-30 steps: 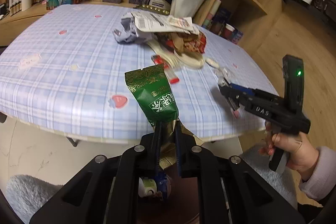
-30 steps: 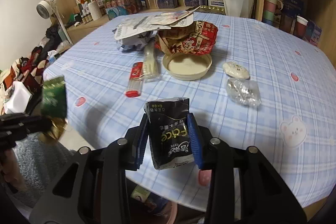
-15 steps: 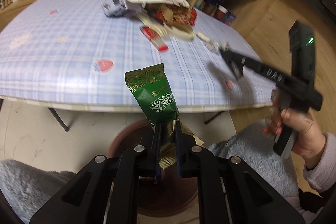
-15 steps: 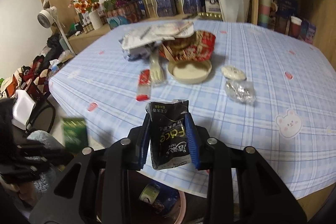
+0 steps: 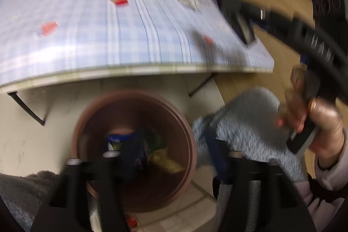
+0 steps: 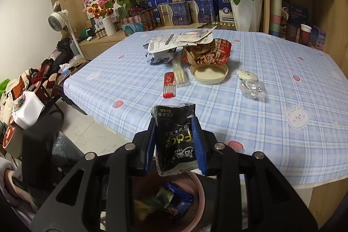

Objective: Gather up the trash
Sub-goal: 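Drop the green packet and black packet into the bin, opening both tools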

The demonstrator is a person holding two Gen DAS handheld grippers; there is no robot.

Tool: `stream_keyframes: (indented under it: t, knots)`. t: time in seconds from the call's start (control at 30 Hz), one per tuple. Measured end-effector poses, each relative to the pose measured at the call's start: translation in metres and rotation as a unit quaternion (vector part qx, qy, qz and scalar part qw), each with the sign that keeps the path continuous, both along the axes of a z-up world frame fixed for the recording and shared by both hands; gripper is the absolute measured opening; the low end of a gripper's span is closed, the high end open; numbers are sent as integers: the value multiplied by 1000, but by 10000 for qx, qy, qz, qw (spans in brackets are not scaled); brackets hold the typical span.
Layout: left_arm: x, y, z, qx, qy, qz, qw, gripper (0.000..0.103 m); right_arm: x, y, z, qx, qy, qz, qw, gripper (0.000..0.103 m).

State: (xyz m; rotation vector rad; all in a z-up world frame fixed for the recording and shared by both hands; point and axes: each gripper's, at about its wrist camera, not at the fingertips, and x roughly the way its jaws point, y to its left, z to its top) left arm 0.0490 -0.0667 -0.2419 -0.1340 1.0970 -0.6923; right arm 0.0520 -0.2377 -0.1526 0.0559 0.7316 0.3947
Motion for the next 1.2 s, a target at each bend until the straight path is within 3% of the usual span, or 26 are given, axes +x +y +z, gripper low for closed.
stream_keyframes:
  t: [0.07,0.2,0.4,0.5,0.6,0.9,1.03,1.1,1.13,1.17,1.2]
  knots:
    - [0,9,10,-20,-231,269,9994,69,-6,-1,-2,11,21,-14,10000,34]
    - [0,39,32,11,-847,982,9916,86,-13,-3,-7,57,88,-73,9999,34]
    - [-6,79,63,475,-1801,2096,9599,94,-18,2,-18,24,237,-29,9997,34]
    - [-9,94,68,714,-2034,2469,9448,96,-22,10,-26,-29,345,42,9994,34]
    - [-10,105,70,884,-2102,2678,9361,96,-25,19,-35,-140,441,131,9988,34]
    - [-14,112,63,1090,-2009,2790,9327,97,-33,43,-57,-556,610,367,9959,36]
    - [-14,108,63,1092,-2058,2738,9332,97,-36,47,-57,-636,553,430,9955,43]
    - [-14,106,63,1103,-2072,2719,9332,97,-38,47,-57,-692,514,423,9954,56]
    - [-14,105,62,1116,-2068,2710,9335,97,-39,47,-56,-726,454,371,9956,70]
    - [-14,105,62,1128,-2065,2701,9336,97,-40,46,-54,-742,377,304,9961,78]
    - [-14,104,62,1137,-2065,2697,9337,97,-41,45,-51,-722,276,230,9967,80]
